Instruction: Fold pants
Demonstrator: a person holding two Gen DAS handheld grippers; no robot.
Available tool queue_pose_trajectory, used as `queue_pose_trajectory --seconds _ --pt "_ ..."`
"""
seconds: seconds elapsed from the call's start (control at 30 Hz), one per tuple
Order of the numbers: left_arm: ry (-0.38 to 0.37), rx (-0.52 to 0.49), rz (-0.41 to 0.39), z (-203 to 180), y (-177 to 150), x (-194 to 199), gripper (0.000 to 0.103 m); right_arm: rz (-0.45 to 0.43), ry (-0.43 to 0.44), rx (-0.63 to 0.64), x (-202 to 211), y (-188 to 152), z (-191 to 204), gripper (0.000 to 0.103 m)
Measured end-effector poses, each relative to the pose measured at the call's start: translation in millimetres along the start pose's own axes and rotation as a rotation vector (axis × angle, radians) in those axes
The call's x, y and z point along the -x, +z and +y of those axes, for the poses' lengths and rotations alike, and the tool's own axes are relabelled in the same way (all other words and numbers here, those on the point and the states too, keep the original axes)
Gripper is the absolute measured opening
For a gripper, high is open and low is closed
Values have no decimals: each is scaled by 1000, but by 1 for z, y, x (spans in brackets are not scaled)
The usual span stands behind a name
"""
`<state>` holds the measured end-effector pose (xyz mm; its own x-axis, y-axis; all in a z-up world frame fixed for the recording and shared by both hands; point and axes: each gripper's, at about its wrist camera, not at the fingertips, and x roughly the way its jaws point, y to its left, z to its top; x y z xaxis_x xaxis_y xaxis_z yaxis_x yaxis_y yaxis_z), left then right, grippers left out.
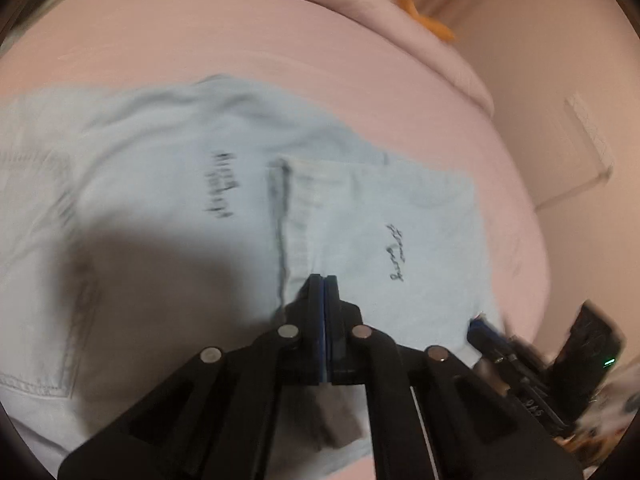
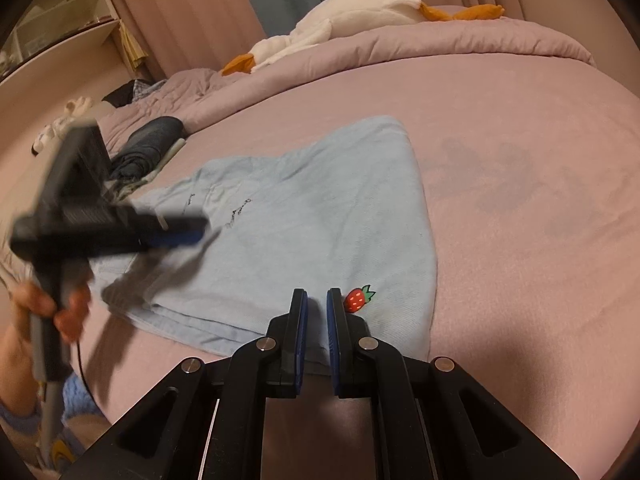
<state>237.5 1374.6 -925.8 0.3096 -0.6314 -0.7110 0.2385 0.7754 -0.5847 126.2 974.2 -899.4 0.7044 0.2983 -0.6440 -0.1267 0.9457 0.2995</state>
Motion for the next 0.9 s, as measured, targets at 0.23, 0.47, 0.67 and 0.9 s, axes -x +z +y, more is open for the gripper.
queue_pose_trajectory --seconds 0.23,0.47,0.67,0.9 --pt "113 -117 -56 -14 -13 10 4 20 -70 30 -1 4 13 8" --pt "94 -90 -86 15 -30 41 11 -16 -69 78 13 9 36 9" --pt "62 39 -169 50 -48 81 44 18 47 171 -8 16 80 9" --pt "65 163 -280 89 -67 137 45 141 74 303 -60 5 137 9"
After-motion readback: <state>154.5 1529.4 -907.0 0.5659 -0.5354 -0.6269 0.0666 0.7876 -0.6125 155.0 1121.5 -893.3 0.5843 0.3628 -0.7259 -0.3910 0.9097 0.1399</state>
